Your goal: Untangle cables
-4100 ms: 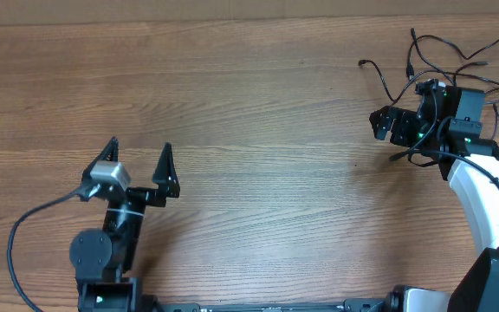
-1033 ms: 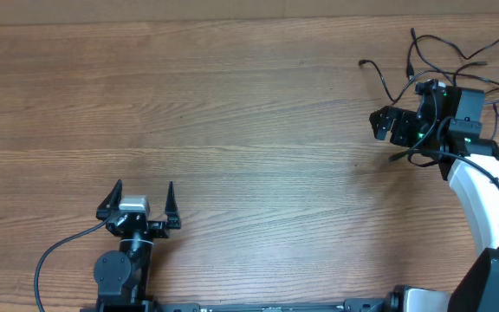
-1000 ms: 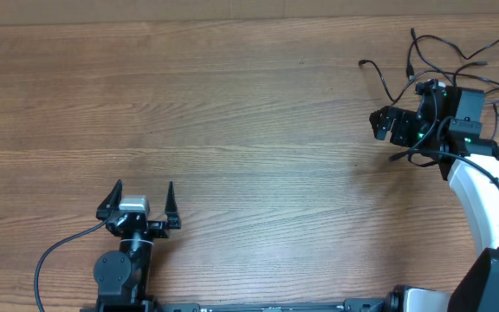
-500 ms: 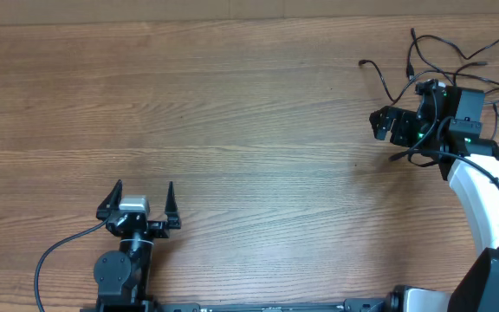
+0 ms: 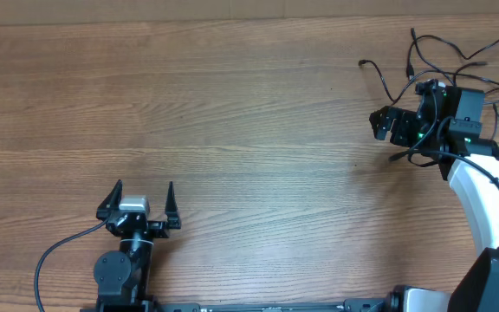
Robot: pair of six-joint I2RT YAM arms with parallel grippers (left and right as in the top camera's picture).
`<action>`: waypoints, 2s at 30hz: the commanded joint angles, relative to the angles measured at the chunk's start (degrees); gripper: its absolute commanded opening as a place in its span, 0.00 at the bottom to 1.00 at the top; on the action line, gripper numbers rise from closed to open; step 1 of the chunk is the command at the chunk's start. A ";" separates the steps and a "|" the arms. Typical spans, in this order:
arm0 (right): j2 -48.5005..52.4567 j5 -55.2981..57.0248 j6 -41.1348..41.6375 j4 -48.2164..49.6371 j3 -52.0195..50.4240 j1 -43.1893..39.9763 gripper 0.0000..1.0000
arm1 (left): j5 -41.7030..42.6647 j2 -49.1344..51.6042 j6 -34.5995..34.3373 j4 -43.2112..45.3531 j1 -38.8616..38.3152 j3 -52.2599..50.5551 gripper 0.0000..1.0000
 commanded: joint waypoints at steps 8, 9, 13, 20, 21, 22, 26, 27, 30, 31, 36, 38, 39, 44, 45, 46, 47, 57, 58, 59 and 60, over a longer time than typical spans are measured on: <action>0.66 0.57 -0.44 0.26 0.68 0.11 1.00 | -0.35 -0.50 1.09 -0.15 0.31 -0.17 1.00; 0.48 0.57 -0.44 0.26 0.68 0.11 1.00 | -0.35 -0.50 1.09 -0.15 0.31 -0.17 1.00; -1.01 0.57 -0.44 0.26 0.68 0.11 1.00 | -0.35 -0.50 1.09 -0.15 0.31 -0.17 1.00; -6.45 0.59 -0.44 0.26 0.68 0.13 1.00 | -0.35 -0.50 1.09 -0.15 0.31 -0.17 1.00; -7.43 0.57 -0.44 0.26 0.68 0.13 1.00 | -0.35 -0.50 1.09 -0.15 0.31 -0.17 1.00; -8.24 0.59 -0.46 0.26 0.68 0.13 1.00 | -0.35 -0.50 1.09 -0.15 0.31 -0.17 0.99; -11.91 0.87 -0.48 0.44 0.02 0.13 1.00 | -0.35 -0.50 1.09 -0.15 0.31 -0.17 1.00; -12.87 2.38 -0.46 0.50 -0.22 0.13 1.00 | -0.35 -0.50 1.09 -0.15 0.31 -0.17 1.00; -15.50 4.35 -0.46 0.76 -1.51 0.50 1.00 | -0.35 -0.50 1.09 -0.15 0.31 -0.17 1.00; -16.52 4.48 -0.48 1.18 -2.12 0.79 1.00 | -0.35 -0.50 1.09 -0.15 0.31 -0.17 1.00; -22.58 4.48 -0.48 6.08 -7.98 2.97 1.00 | -0.35 -0.50 1.09 -0.15 0.31 -0.17 1.00; -25.68 4.46 -0.46 8.17 -11.98 4.09 1.00 | -0.35 -0.50 1.09 -0.15 0.31 -0.17 1.00; -27.10 4.44 -0.44 9.33 -13.97 4.50 1.00 | -0.35 -0.50 1.09 -0.15 0.31 -0.17 1.00; -35.52 3.08 0.98 20.26 -28.39 5.75 1.00 | -0.35 -0.50 1.09 -0.15 0.31 -0.17 1.00; -37.16 2.62 1.81 22.88 -31.50 5.75 1.00 | -0.35 -0.50 1.09 -0.15 0.31 -0.17 1.00; -38.56 2.14 2.58 25.18 -34.12 5.75 1.00 | -0.35 -0.50 1.09 -0.15 0.31 -0.17 1.00; -40.24 1.62 3.80 28.11 -37.31 5.75 1.00 | -0.35 -0.50 1.09 -0.15 0.31 -0.17 1.00; -52.76 1.40 10.73 47.95 -55.82 6.29 1.00 | -0.35 -0.50 1.09 -0.15 0.31 -0.17 1.00; -53.13 1.42 10.73 47.67 -55.82 6.29 1.00 | -0.35 -0.50 1.09 -0.15 0.31 -0.17 0.99; -53.33 1.40 10.73 47.47 -55.82 6.29 1.00 | -0.35 -0.50 1.09 -0.15 0.31 -0.17 1.00; -53.42 1.42 10.73 47.39 -55.82 6.43 1.00 | -0.35 -0.50 1.09 -0.15 0.31 -0.17 1.00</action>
